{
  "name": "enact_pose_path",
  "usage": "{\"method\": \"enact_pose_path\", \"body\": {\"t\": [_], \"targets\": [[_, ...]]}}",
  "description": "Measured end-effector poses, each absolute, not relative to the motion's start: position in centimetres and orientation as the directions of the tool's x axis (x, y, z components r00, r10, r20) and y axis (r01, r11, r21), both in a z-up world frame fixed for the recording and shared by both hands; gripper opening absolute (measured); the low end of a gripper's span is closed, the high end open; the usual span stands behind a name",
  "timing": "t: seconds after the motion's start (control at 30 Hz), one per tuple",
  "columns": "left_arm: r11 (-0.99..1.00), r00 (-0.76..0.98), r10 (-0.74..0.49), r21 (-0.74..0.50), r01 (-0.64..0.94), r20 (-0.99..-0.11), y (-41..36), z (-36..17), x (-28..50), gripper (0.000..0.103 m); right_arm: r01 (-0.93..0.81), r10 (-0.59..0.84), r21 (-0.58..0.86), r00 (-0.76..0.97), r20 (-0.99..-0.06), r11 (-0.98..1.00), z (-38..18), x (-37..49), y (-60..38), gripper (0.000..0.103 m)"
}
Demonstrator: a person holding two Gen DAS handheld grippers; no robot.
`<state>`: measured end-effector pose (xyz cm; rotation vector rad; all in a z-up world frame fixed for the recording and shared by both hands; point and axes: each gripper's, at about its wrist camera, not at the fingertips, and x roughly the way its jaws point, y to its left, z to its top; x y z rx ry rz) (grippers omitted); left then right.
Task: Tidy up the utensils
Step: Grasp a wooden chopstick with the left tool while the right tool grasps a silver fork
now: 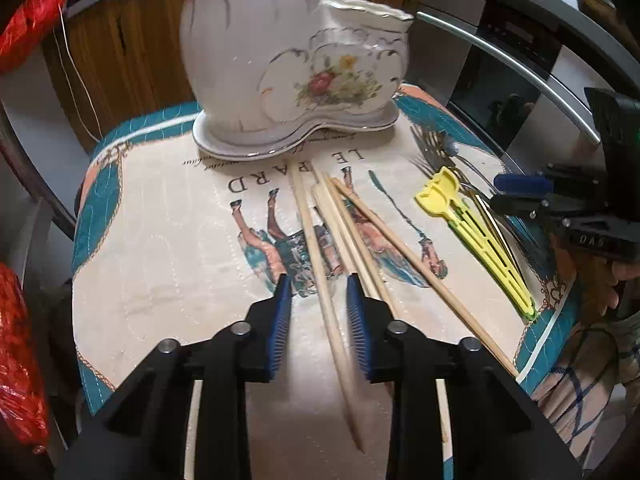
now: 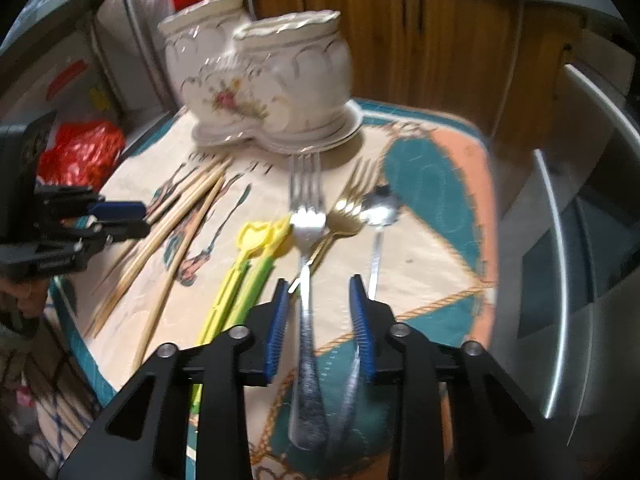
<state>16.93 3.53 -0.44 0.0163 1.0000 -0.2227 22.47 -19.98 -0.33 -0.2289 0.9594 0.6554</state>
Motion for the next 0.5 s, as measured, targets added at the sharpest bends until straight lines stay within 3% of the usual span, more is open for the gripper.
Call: {"method": "enact_pose_path", "body": {"t": [0.2,0.37,0.5], "targets": [[0.977,0.497,-0.167,-0.075,0.2,-0.851,3.9,-0.6,17.7,0.015,-0.619,0.467,0.194,0.316,-0.826,0.761,-0.2,23.8,-19.5,0.006],[0.976,0.475,-0.173,-0.086,0.199,-0.863,4.4,-0.6,18.0,0.008,-0.619,0.459,0.195,0.301,-0.836,0.761,0.0,23.9,-19.7,0.006],[0.98,0.476,-0.17,-0.095,0.177,-0.863,5.6,-0.6,17.6,0.008,-0.609,0.451,0.184,0.32,-0.833,0.772,0.2,23.2,-20.7,0.006]]}}
